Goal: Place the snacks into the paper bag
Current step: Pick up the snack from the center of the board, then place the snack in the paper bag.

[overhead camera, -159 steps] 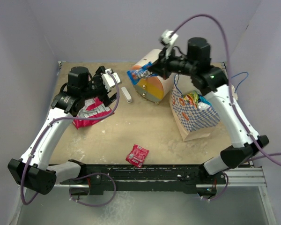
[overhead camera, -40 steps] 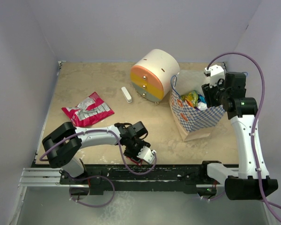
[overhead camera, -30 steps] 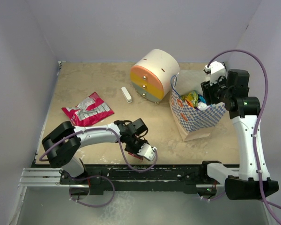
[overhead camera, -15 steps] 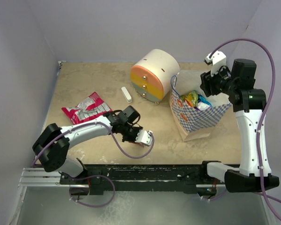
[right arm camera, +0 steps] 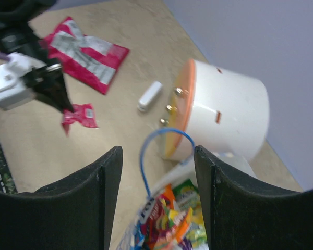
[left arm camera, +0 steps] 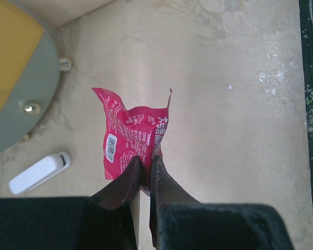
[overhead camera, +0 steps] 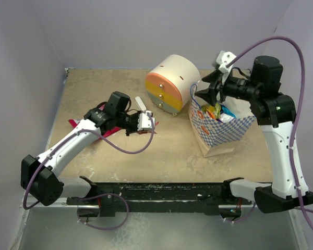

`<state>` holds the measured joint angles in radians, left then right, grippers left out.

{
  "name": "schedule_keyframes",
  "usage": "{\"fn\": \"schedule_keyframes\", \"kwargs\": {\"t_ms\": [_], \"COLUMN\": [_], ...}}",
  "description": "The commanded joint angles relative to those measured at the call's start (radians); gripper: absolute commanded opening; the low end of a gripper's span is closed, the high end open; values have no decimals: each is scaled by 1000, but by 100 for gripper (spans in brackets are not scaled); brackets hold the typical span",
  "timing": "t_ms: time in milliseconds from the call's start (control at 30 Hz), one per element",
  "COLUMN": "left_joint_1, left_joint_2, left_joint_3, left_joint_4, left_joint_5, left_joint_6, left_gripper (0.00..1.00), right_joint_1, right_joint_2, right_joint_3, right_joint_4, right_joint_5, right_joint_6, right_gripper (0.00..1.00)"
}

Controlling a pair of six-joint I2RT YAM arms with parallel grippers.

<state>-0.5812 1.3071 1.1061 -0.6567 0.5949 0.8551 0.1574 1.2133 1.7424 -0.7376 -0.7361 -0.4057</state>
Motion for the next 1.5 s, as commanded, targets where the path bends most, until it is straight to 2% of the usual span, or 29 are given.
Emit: {"fn": "schedule_keyframes", "kwargs": {"t_ms": [0,200,400,700,1267,1367,1467], "left_joint_1": [78,160,168,168,172,182,195], "left_joint_2": [-19,-52,-58,-64,-50,-54,-61], "left_joint_3": [119,209,261,281,265,247,231], "left_joint_4": [-50,-71,-95,-123,-56,-25,-4], "left_joint_5": [149,319,464,550,582,586,596], "left_joint_6": [-21,-102,-152,-148,-199,-226,-241], "left_gripper": [0,0,0,0,0,0,1], "right_joint_1": [104,248,384,452,482,482,481], "right_joint_2": [52,119,210,246,289,301,308], "right_joint_3": [42,42,49,-7,-64,-67,-66], "right_joint_4": [60,55,12,-16,8,18,31], "right_joint_5": [-73,-75,-42,-52,-129,-164,-160], "right_joint_6": [-35,-114,-188,-265,-227,-205,-186], "right_gripper": [59,59,61,60,38,31,16]}}
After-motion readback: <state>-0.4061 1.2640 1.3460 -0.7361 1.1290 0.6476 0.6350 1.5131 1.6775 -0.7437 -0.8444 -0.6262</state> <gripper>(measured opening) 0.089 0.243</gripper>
